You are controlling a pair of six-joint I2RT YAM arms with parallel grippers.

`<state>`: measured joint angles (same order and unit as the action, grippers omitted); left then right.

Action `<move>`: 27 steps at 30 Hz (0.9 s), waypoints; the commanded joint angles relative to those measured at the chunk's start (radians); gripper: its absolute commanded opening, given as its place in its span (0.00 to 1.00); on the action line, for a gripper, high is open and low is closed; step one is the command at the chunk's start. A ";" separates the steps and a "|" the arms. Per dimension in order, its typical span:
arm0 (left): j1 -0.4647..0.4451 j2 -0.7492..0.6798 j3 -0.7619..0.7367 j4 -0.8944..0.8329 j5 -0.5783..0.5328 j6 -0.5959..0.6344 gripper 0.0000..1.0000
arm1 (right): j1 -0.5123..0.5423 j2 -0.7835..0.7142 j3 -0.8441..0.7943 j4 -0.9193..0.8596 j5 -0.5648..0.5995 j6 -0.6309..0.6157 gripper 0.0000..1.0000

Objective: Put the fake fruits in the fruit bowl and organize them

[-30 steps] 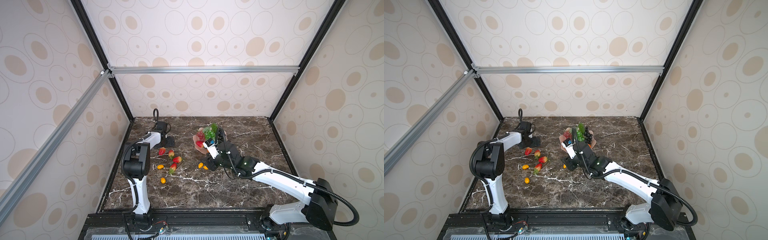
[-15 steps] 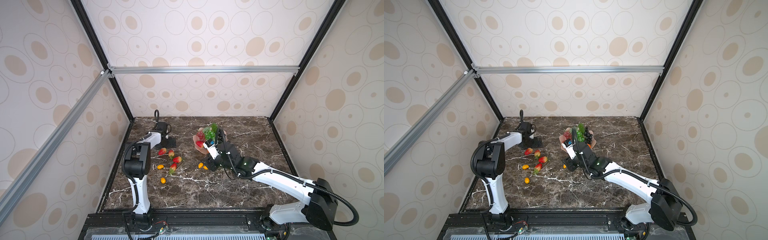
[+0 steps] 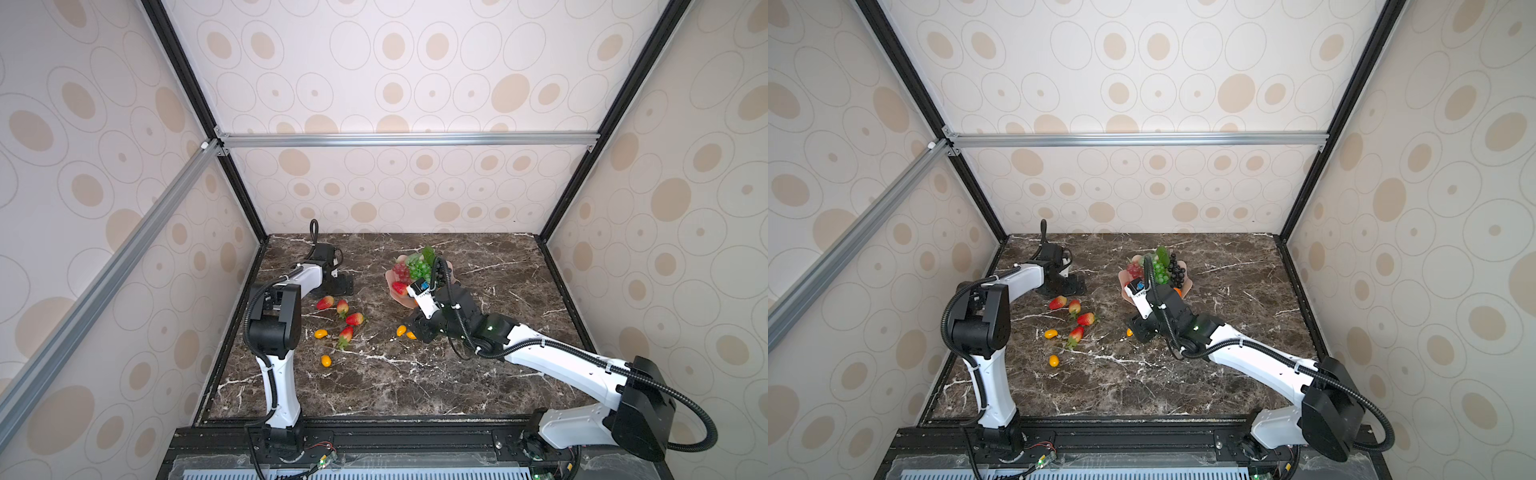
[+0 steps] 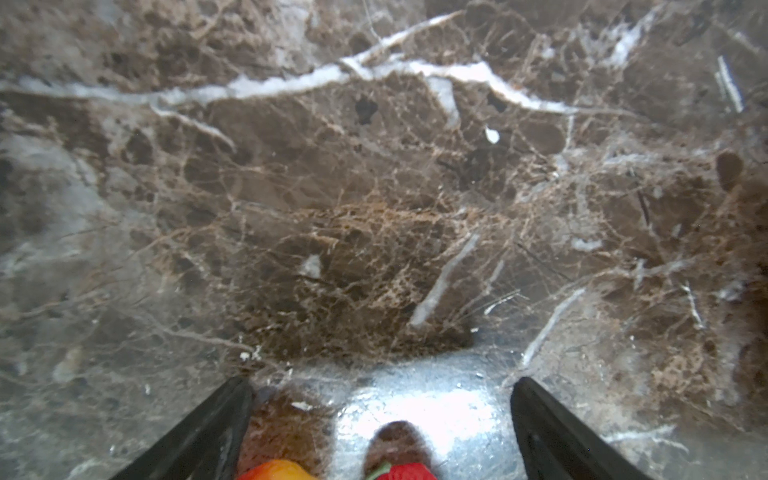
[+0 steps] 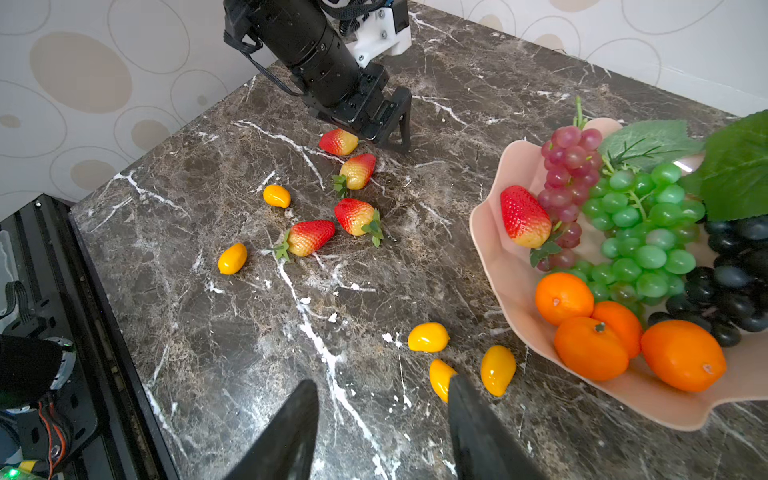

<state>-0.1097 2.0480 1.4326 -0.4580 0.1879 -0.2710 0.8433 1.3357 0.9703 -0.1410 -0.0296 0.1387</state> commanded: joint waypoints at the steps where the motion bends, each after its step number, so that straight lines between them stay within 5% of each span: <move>1: -0.007 0.008 0.027 -0.031 0.032 0.028 0.98 | 0.000 -0.015 -0.009 0.007 0.006 0.006 0.53; 27: -0.039 -0.016 -0.016 -0.044 0.078 0.056 0.98 | -0.001 0.008 -0.005 0.015 0.004 0.007 0.53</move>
<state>-0.1413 2.0457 1.4315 -0.4576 0.2455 -0.2386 0.8433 1.3376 0.9703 -0.1406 -0.0261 0.1417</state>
